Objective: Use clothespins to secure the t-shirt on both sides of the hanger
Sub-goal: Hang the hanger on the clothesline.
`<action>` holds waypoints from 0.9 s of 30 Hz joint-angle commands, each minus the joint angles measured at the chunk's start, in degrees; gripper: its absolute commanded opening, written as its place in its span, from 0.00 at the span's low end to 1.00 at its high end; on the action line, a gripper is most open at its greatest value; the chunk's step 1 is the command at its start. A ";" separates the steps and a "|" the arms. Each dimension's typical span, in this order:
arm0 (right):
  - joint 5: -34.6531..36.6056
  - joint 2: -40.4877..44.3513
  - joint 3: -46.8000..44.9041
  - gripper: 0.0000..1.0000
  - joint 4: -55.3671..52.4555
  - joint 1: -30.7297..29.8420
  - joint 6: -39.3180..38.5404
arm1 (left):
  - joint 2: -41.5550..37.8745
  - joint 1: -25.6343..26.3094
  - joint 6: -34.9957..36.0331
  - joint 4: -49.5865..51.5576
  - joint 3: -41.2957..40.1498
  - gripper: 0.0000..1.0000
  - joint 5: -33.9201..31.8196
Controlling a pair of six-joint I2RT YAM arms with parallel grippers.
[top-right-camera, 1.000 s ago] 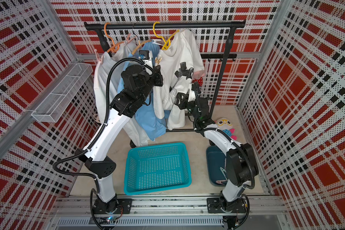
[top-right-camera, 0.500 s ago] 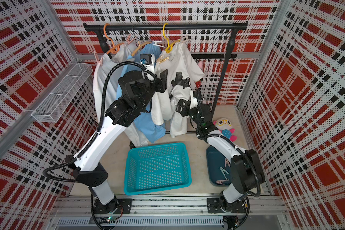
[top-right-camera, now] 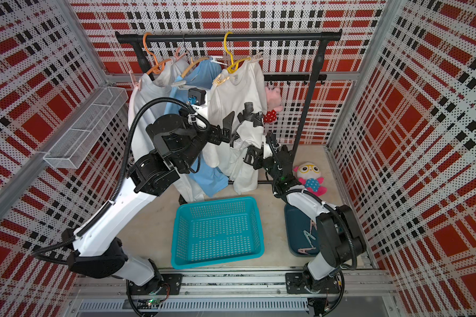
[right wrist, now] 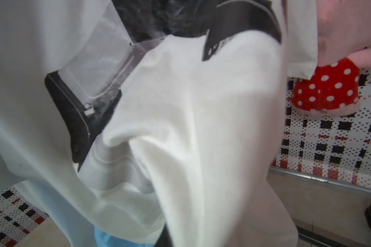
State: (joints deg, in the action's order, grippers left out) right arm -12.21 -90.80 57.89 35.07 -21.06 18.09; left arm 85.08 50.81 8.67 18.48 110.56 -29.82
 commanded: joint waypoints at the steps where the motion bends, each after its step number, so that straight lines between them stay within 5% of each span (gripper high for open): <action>1: -1.70 -1.69 -0.83 0.23 2.67 0.95 -2.53 | -8.82 0.16 2.62 -8.55 -9.91 0.98 -3.22; 3: -3.48 -1.78 -1.87 0.38 1.43 0.95 -3.44 | -14.47 0.13 2.78 -13.81 -17.55 0.98 -3.96; 10: -10.36 1.90 -13.65 0.53 8.46 0.46 -2.45 | -27.91 -1.76 -0.39 -19.20 -33.17 0.98 -7.75; 18: -1.44 12.68 -17.36 0.69 -3.85 -1.18 -5.58 | -34.39 -8.08 -7.62 -18.41 -44.56 0.98 -8.37; 27: 4.46 29.22 -21.79 0.72 -8.23 -3.08 -6.90 | -43.95 -13.59 -11.45 -18.61 -57.43 0.98 -14.90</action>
State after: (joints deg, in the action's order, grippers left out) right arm -11.62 -65.49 37.65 28.80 -23.88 12.58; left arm 44.97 38.48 -1.04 1.78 56.07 -39.75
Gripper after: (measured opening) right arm 0.716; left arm 0.982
